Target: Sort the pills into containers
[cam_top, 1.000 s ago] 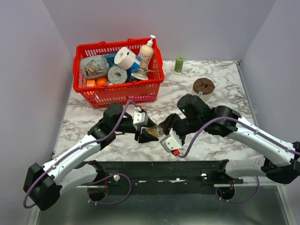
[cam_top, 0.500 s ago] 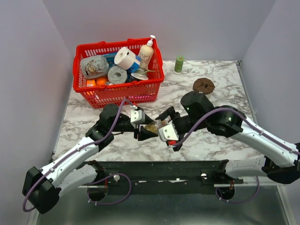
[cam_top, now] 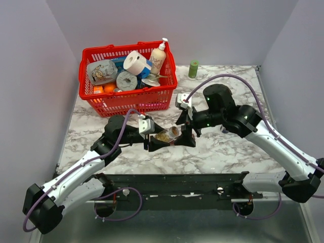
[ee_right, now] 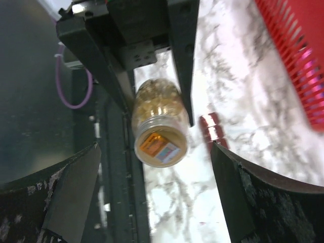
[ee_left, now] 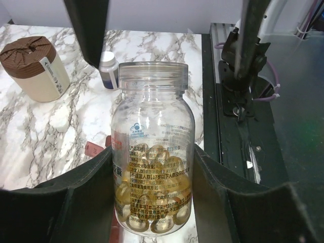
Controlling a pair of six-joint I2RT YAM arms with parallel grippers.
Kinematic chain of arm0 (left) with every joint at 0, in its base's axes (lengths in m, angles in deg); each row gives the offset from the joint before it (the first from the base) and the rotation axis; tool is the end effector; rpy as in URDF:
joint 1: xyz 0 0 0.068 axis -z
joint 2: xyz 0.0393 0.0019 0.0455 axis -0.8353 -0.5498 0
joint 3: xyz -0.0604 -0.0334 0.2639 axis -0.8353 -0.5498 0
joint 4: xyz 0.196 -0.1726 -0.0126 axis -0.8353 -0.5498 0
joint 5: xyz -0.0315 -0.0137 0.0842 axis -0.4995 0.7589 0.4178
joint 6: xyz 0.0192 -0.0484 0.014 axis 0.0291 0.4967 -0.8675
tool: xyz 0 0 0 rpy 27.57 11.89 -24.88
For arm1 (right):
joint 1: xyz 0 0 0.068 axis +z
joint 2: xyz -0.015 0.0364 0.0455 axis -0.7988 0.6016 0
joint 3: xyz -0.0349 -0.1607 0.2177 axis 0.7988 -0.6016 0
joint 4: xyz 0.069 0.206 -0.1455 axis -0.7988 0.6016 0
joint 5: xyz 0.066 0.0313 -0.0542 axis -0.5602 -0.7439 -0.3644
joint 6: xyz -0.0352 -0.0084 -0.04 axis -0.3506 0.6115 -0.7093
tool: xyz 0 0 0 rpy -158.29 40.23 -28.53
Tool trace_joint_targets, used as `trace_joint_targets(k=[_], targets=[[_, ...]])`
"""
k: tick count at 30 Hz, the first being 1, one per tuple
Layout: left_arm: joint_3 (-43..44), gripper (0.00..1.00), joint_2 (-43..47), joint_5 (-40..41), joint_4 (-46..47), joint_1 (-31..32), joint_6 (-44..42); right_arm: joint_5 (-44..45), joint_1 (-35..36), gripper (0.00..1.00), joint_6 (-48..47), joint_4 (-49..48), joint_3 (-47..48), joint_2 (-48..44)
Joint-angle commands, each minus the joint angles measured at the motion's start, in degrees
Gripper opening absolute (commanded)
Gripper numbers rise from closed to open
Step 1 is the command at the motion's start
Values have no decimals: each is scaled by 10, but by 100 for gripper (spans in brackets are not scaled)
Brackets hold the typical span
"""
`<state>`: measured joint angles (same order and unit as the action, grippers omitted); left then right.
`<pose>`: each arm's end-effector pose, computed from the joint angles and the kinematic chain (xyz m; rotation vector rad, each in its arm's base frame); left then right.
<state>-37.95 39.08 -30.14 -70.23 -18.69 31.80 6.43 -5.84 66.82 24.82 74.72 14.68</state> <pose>0.1413 -0.1434 0.3009 1.1643 1.3041 -1.1549 0.1527 0.1940 0.4108 -1.4317 1.6615 0.9522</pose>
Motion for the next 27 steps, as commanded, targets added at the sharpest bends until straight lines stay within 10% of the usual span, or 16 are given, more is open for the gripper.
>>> trace_joint_targets(k=[1,6,18,27], targets=[[2,0,5,16,31,-1,2,-44,-2,98,83,-39,-19,3],[6,0,3,21,33,-1,2,-44,-3,92,88,-47,-5,24],[12,0,-17,5,25,-1,-23,-102,-4,25,-15,-5,54,53],[83,0,-125,-114,-2,-5,-34,-169,-4,19,-567,219,172,111]])
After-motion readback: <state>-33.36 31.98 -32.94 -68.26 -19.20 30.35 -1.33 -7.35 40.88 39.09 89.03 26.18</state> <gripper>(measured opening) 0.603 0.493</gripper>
